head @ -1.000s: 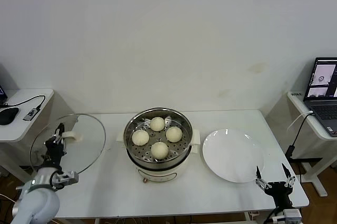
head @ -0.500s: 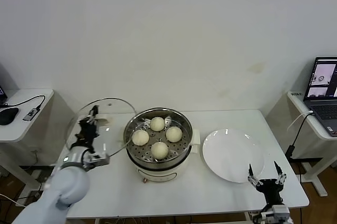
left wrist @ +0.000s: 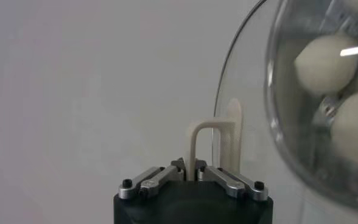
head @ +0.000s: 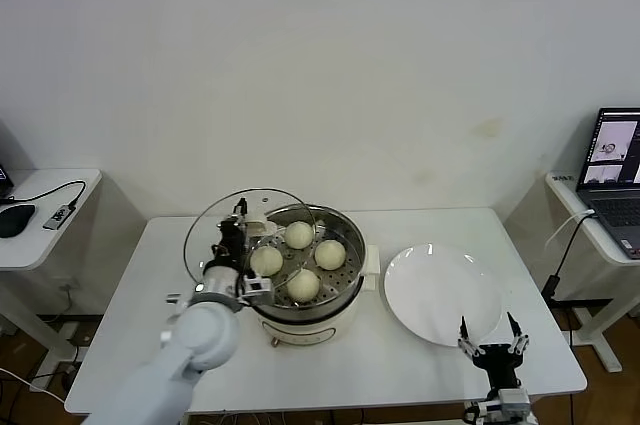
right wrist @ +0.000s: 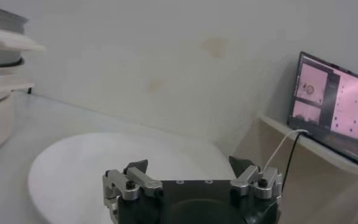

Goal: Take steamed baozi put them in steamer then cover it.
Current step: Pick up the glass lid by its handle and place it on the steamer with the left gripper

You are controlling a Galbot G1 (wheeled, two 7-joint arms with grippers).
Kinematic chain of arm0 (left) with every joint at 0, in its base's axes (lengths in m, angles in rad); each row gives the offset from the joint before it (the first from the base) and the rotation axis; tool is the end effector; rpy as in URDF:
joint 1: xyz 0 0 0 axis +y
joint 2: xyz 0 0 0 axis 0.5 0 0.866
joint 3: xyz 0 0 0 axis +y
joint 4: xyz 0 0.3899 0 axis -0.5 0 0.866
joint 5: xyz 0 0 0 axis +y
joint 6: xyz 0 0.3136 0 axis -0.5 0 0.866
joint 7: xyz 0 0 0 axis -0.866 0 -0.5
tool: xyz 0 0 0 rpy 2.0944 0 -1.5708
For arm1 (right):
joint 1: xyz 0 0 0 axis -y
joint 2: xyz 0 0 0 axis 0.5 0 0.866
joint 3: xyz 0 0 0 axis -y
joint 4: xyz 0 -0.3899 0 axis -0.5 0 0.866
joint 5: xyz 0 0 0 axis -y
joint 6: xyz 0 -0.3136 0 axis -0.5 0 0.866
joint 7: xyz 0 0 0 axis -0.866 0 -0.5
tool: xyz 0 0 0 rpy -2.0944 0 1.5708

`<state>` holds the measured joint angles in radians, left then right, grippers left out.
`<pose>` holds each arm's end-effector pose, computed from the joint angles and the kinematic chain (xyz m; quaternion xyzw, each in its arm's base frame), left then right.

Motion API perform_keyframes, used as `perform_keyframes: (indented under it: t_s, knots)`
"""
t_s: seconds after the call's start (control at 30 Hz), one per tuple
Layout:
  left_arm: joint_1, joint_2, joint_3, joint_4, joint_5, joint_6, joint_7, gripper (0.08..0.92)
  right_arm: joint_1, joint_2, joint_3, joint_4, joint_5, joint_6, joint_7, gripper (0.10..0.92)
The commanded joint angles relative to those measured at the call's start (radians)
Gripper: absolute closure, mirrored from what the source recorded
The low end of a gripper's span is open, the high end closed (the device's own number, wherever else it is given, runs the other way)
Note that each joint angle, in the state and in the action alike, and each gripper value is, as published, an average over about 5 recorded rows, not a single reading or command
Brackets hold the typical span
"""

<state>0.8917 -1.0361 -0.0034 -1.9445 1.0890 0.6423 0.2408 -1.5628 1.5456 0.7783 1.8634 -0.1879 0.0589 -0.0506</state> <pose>0.2984 0.0155 -0.2679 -0.0116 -0.7300 -0.6832 0.0133 0.1061 -0.0832 -0.4020 -0.0718 -0.9809 0.1542 0.0939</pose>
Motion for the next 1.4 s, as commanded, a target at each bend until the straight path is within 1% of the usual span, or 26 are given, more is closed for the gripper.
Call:
perform_keyframes:
  t_s: [0.03, 0.3, 0.53, 0.63, 0.87, 1.4]
  knots:
    - [-0.072, -0.159, 0.087, 0.061, 0.2, 0.037, 0.095, 0.853, 0.001, 0.008, -0.016, -0.012, -0.021, -0.005, 0.009, 0.203]
    - [-0.089, -0.238, 0.114, 0.123, 0.222, 0.042, 0.094, 0.853, -0.003, 0.011, -0.016, -0.012, -0.028, -0.002, 0.011, 0.203]
    - [-0.09, -0.265, 0.133, 0.164, 0.236, 0.042, 0.095, 0.853, -0.006, 0.009, -0.013, -0.015, -0.028, -0.002, 0.013, 0.203]
    - [-0.081, -0.268, 0.138, 0.17, 0.247, 0.041, 0.098, 0.853, -0.006, 0.01, -0.013, -0.016, -0.028, -0.006, 0.015, 0.203]
    - [-0.069, -0.253, 0.136, 0.171, 0.26, 0.04, 0.109, 0.853, -0.007, 0.008, -0.013, -0.019, -0.03, -0.01, 0.015, 0.203]
    - [-0.06, -0.261, 0.137, 0.178, 0.261, 0.039, 0.113, 0.853, -0.005, 0.007, -0.02, -0.03, -0.033, -0.009, 0.013, 0.203]
